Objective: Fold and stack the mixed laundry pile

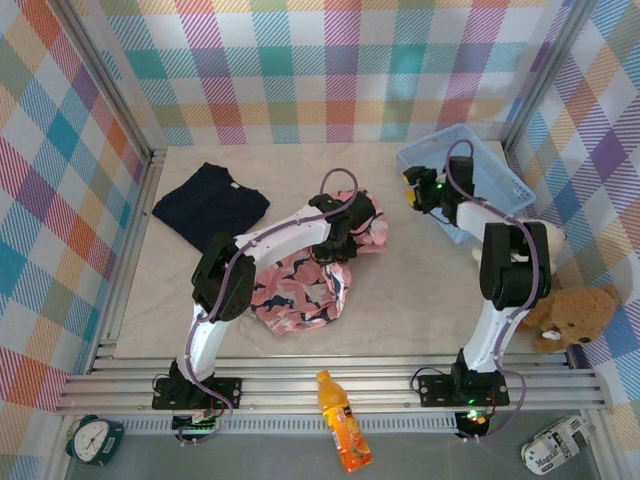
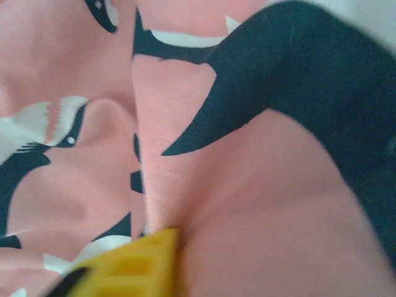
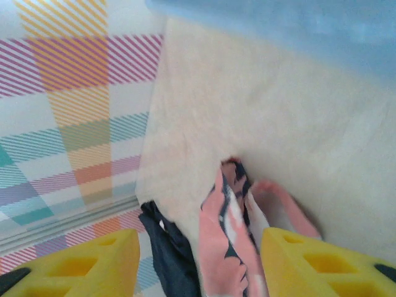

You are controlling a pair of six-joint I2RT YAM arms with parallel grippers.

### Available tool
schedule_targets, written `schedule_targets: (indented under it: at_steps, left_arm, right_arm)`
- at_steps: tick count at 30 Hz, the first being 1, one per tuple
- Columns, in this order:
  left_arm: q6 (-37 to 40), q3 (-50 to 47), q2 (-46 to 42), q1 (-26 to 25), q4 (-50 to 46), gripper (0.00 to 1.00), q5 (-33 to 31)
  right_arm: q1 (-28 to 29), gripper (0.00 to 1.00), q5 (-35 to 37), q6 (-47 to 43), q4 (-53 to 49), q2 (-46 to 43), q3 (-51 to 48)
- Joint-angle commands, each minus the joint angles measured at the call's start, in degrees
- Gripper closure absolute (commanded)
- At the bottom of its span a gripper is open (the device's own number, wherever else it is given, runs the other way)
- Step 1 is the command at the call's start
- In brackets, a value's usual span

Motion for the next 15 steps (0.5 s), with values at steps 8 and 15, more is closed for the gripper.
schedule_targets:
  at_steps: [8, 15]
  left_arm:
    - [-2.20, 1.29, -7.49, -1.38, -1.75, 0.00, 6.00]
    - [-16.56, -29.34, -25.67, -0.11, 5.70, 0.04, 3.26]
  right_arm:
    - [2.61, 0.34, -5.54, -26.40, -32.14, -15.33, -1.61]
    - [14.78, 0.51, 0.94, -35.36, -37.50, -14.88, -1.46]
